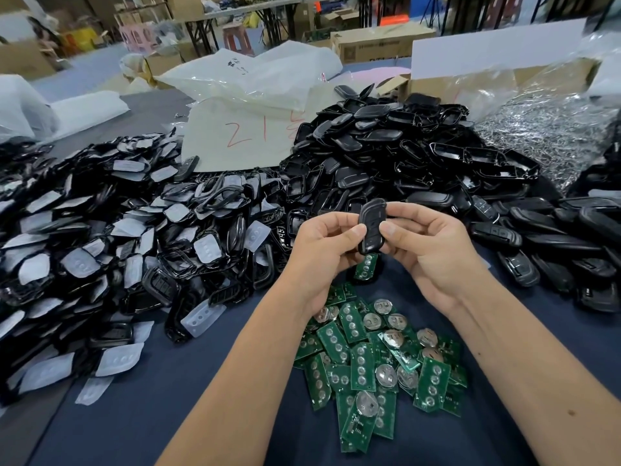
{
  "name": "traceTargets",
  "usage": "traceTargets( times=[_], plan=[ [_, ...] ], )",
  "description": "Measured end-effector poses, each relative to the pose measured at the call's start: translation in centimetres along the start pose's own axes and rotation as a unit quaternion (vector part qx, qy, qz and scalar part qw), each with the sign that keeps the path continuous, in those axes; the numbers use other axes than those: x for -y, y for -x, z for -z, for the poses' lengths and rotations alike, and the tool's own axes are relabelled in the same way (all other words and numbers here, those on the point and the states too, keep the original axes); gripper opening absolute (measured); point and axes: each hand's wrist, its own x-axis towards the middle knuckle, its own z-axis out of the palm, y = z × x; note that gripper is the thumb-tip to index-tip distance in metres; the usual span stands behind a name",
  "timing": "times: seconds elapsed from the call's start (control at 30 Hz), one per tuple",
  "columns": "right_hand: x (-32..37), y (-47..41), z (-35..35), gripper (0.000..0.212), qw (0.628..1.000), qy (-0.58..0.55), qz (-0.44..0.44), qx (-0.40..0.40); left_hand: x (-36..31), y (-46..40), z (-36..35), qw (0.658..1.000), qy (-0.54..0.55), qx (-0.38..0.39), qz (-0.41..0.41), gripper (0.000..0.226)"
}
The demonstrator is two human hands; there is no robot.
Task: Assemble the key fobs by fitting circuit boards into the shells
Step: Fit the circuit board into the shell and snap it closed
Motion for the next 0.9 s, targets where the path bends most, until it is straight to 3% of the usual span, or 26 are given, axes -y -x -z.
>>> traceTargets(
  times=[0.1, 0.2, 0.33, 0.5, 0.67, 0.77, 0.9],
  plan=[
    [-0.1, 0.0, -0.1, 0.046, 1.0, 0.008, 0.01, 0.003, -0.1, 0.0, 0.1, 1.0, -0.012, -0.005, -0.02, 0.01],
    [-0.4, 0.2, -0.5, 0.034, 0.997, 0.055, 0.046, -0.018, -0.3, -0.1, 0.1, 0.988, -0.103, -0.044, -0.11, 0.011],
    [-1.0, 0.5, -1.1, 0.017, 0.988, 0.119, 0.083, -0.055, -0.2, -0.2, -0.2, 0.926, -0.275, -0.079, -0.244, 0.021],
    [-1.7, 0.7, -1.6, 0.017, 0.991, 0.079, 0.062, -0.085, 0.6, 0.0, -0.6, 0.874, -0.354, -0.066, -0.325, 0.023],
    [-1.7, 0.4, -1.4, 0.009, 0.992, 0.077, 0.038, -0.09, 0.4, 0.4, -0.6, 0.884, -0.376, -0.064, -0.27, 0.021],
    [-1.2, -0.3, -0.8, 0.011, 0.994, 0.035, 0.028, -0.102, 0.3, 0.8, -0.5, 0.843, -0.495, -0.109, -0.177, 0.023],
    [-0.4, -0.9, 0.2, 0.018, 0.996, -0.042, 0.007, -0.08, -0.1, 1.3, -0.5, 0.809, -0.575, -0.058, -0.109, 0.031]
  ],
)
